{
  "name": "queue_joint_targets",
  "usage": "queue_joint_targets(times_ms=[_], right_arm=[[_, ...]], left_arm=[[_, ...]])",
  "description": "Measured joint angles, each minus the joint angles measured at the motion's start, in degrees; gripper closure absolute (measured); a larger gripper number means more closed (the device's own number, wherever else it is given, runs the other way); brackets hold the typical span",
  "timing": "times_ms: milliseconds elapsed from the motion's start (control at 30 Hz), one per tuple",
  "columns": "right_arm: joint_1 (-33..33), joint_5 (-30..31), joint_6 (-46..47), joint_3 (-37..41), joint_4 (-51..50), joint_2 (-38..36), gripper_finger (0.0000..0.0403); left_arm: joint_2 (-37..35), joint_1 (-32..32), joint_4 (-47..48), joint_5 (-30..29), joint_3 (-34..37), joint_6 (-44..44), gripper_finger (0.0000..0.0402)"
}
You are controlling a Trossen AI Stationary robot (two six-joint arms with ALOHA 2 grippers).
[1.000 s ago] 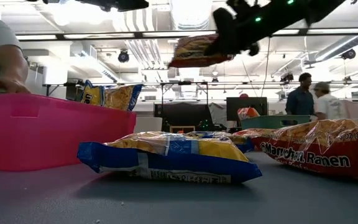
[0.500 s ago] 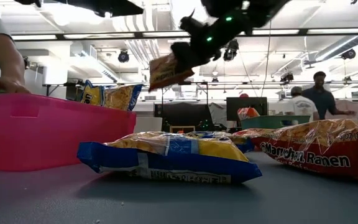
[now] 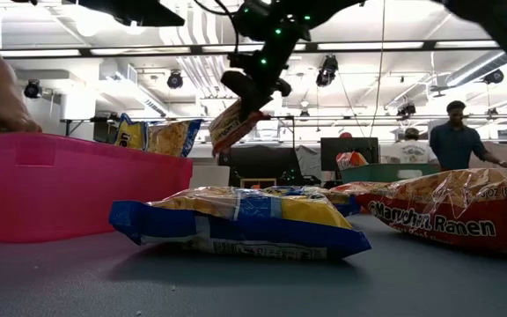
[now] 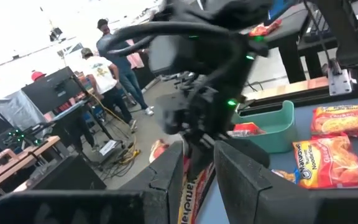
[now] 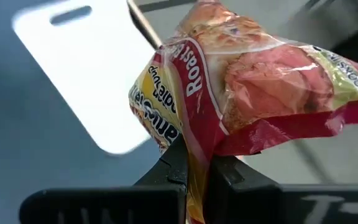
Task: Sort Maruchan noodles
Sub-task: Put the top red noodle pack into the white bin
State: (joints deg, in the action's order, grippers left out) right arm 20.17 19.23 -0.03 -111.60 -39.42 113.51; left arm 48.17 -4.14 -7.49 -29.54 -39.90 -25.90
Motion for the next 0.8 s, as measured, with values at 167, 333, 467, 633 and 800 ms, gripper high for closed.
queue_joint_targets(times_ms=[167,333,467,633,800], right_arm=[[1.96,-7.64,3.96,-14.81,-10.36,8.03,0.0390],[3.22,-12.80,7.26,-21.86,-15.04,13.11,0.0390],[4.68,-13.70,9.09,-19.11,-15.59,12.48,0.0390],[5.26,-13.49,7.68,-19.05,-14.79,12.57,0.0390],[5.02,-13.75,7.49,-18.72,-14.05,13.34,0.0390]], left_arm=[[-0.16,0.00,1.38,-0.02,0.00,0.01,0.0326],[-0.16,0.00,1.95,-0.04,0.00,-0.23,0.0326],[-0.20,0.00,2.14,-0.07,0.00,-0.31,0.0326],[0.12,0.00,2.22,-0.06,0.00,-0.63,0.0326],[0.25,0.00,2.06,-0.04,0.00,-0.63,0.0326]])
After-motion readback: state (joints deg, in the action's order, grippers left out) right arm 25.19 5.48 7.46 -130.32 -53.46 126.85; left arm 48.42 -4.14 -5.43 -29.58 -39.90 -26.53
